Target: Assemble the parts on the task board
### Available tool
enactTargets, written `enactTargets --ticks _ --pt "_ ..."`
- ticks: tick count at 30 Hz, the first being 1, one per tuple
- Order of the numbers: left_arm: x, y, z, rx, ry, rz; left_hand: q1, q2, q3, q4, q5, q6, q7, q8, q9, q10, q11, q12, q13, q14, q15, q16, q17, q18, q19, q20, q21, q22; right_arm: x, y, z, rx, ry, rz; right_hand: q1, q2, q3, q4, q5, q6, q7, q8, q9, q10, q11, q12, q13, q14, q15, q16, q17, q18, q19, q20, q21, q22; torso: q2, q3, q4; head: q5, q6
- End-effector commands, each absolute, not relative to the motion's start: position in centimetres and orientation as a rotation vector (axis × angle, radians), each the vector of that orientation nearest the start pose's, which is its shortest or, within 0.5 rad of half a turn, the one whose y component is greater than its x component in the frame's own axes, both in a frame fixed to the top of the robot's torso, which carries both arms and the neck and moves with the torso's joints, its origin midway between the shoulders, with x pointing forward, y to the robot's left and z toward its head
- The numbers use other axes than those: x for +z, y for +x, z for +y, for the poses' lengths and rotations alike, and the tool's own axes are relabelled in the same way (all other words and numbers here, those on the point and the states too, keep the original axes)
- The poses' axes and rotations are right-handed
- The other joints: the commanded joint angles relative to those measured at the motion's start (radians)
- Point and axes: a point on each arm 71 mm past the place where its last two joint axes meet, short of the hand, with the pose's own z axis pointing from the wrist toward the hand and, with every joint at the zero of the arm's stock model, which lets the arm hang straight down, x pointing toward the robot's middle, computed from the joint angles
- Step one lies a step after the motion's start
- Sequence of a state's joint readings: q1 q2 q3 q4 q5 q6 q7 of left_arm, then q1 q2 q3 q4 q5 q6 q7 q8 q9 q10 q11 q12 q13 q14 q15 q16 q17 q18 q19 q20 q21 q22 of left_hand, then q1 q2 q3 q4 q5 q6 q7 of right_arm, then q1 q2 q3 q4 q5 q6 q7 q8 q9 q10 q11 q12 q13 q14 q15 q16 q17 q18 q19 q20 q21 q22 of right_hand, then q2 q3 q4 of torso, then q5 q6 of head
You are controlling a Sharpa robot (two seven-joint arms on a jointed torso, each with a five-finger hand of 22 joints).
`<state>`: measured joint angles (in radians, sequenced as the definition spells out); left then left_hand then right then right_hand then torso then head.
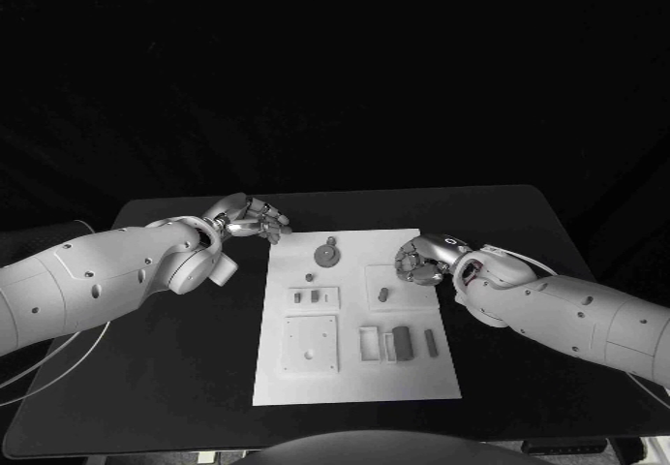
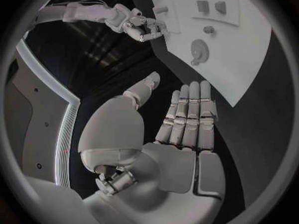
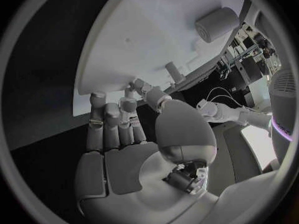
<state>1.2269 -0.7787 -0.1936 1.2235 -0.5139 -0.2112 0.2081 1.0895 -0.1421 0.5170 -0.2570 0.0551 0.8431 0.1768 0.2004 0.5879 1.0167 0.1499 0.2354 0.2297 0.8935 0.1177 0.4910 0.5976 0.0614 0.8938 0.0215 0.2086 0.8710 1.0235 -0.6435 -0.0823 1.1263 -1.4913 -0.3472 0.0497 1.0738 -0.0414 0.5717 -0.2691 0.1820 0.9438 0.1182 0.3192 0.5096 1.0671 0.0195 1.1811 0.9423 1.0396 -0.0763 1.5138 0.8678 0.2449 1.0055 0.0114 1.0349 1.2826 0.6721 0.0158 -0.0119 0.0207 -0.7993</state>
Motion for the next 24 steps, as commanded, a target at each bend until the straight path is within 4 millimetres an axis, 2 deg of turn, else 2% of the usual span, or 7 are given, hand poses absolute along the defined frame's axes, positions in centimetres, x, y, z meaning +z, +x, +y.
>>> enactTargets --ticks 1,10,17,24 --pt "-23.95 51.91 26.04 -1.061 -0.662 1.795 0.006 0.006 -0.002 -0.006 -0.006 0.000 -0.006 0.003 -0.001 0.003 0.002 -0.007 -0.002 0.008 0.001 -0.004 0.001 0.010 0.010 0.000 -0.007 -0.001 -31.42 49.39 -20.67 0.584 -0.220 1.836 -0.002 0.010 0.006 0.002 0.001 0.013 0.003 0.007 0.004 0.000 -0.008 -0.003 -0.001 0.000 -0.007 0.001 0.000 0.017 0.004 -0.001 0.006 0.000 0.000 -0.0001 -0.0002 0.000 0.000" --pt "-23.93 51.94 26.13 -1.060 -0.662 1.792 0.007 0.007 -0.002 -0.007 -0.006 0.000 -0.007 0.004 -0.001 0.005 0.001 -0.007 -0.002 0.008 0.001 -0.005 0.002 0.009 0.010 0.000 -0.008 -0.001 -31.23 49.40 -20.59 0.582 -0.227 1.807 -0.015 0.045 0.007 0.002 0.001 0.056 -0.015 0.027 0.021 0.018 -0.026 -0.003 0.001 0.010 -0.012 0.007 0.002 0.017 0.009 -0.004 0.015 0.003 0.000 -0.0001 0.0002 0.000 -0.001" --pt "-23.94 51.95 26.12 -1.061 -0.661 1.791 0.007 0.008 -0.002 -0.007 -0.006 0.000 -0.008 0.005 -0.001 0.006 0.001 -0.008 -0.002 0.008 0.001 -0.005 0.003 0.009 0.010 0.000 -0.008 -0.001 -31.04 49.39 -20.43 0.576 -0.237 1.778 -0.021 0.069 0.012 0.007 0.001 0.064 -0.019 0.028 0.026 0.025 -0.030 -0.006 0.001 0.015 -0.014 0.007 0.001 0.017 0.012 -0.006 0.017 0.003 0.000 0.0001 0.0000 0.001 -0.001" --pt "-23.94 51.96 26.18 -1.060 -0.662 1.792 0.007 0.008 -0.002 -0.007 -0.006 0.001 -0.008 0.005 -0.001 0.006 0.001 -0.008 -0.003 0.008 0.001 -0.006 0.003 0.009 0.010 0.000 -0.008 -0.001 -30.98 49.40 -20.45 0.574 -0.240 1.769 -0.020 0.072 0.014 0.004 0.001 0.066 -0.020 0.029 0.027 0.028 -0.031 -0.007 0.001 0.017 -0.014 0.007 0.001 0.017 0.013 -0.008 0.018 0.003 0.000 -0.0002 -0.0002 0.000 -0.002"
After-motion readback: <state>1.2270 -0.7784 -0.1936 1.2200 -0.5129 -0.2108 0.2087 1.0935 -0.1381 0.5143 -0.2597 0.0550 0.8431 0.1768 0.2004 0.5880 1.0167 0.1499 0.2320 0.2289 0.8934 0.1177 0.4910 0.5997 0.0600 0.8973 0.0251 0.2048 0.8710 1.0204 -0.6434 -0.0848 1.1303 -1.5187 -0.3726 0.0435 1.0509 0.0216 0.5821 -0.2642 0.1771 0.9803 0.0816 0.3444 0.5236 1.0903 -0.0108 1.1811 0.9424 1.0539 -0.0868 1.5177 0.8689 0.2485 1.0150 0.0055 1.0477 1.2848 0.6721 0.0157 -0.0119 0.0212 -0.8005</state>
